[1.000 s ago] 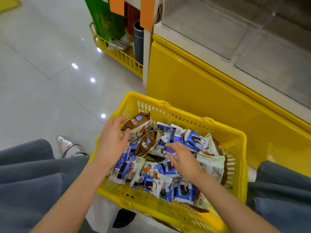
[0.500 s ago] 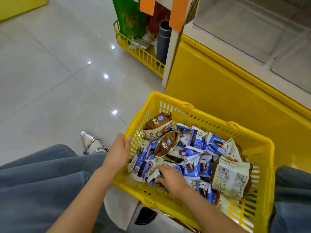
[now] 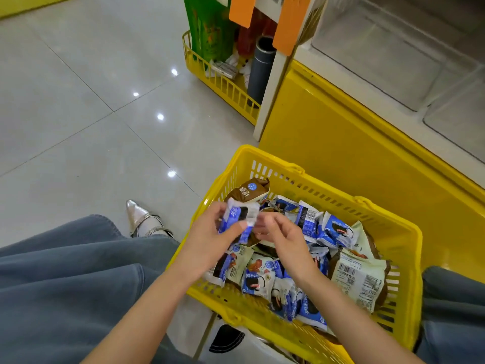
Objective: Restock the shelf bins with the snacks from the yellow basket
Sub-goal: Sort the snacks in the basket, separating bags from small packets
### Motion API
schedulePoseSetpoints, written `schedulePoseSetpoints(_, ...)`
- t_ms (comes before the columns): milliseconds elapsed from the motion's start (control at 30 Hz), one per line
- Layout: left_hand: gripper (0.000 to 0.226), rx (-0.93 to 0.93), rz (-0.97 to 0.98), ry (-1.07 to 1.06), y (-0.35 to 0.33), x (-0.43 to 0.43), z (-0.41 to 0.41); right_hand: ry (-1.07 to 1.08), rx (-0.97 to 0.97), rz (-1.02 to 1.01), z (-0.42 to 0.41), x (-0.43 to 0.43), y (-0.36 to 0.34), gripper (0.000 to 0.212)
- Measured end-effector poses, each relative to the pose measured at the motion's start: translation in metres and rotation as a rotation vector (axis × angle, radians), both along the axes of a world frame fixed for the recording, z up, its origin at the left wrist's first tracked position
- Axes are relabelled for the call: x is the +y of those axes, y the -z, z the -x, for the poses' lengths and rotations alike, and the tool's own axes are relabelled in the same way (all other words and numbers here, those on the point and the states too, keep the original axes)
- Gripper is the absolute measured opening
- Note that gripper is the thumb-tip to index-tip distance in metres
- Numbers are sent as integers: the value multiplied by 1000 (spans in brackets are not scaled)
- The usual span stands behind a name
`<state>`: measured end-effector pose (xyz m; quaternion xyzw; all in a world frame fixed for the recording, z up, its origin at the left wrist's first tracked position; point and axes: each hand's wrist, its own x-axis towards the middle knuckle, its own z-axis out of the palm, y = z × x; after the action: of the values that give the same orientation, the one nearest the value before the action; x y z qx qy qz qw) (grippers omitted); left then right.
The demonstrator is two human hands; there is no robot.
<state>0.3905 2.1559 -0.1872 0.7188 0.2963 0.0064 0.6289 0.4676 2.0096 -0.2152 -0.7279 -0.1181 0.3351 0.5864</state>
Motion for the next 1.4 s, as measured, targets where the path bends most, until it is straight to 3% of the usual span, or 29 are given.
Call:
schedulePoseSetpoints(67, 15, -17, -4, -120, -2, 12, -1, 53, -36, 134, 5, -2, 18, 16)
schedulePoseSetpoints(133, 14, -28, -23, -190, -2, 23, -2, -64, 2, 313, 18, -3, 41, 17)
schedulePoseSetpoints(233, 11, -48, 1, -243, -2, 32, -1, -236, 167, 462, 39, 8, 74, 37)
schedulePoseSetpoints(367, 10, -63, 52, -247, 0, 35, -1, -253, 256, 528, 56, 30, 94, 57)
schedulePoseSetpoints(667, 3, -9, 44, -233, 6, 20, -15, -161, 259, 449, 48, 29, 83, 47)
schedulePoseSetpoints(767, 12, 48, 6, -127, 15, -2, -32, -37, 135, 391, 27, -5, 50, 42)
schedulePoseSetpoints(933, 7, 85, -36, 84, 33, -53, -85, 293, -222, 476, -28, -81, 0, 45)
schedulePoseSetpoints(1000, 25, 97, -56, 186, 40, -77, -109, 382, -307, 566, -56, -106, -4, 48)
schedulePoseSetpoints(1133, 51, 137, -84, 388, 46, -114, -142, 315, -278, 784, -93, -138, 1, 54)
schedulePoseSetpoints(1200, 51, 149, -114, 469, 47, -122, -147, 268, -250, 873, -95, -143, 3, 65)
schedulePoseSetpoints(1267, 43, 94, -121, 489, 43, -119, -146, 242, -369, 996, -90, -141, 1, 69)
schedulePoseSetpoints(1333, 34, -19, -175, 483, 33, -104, -138, 249, -591, 965, -81, -131, -3, 63)
schedulePoseSetpoints(1400, 29, -134, -315, 428, 23, -76, -121, 226, -654, 779, -68, -110, -6, 52)
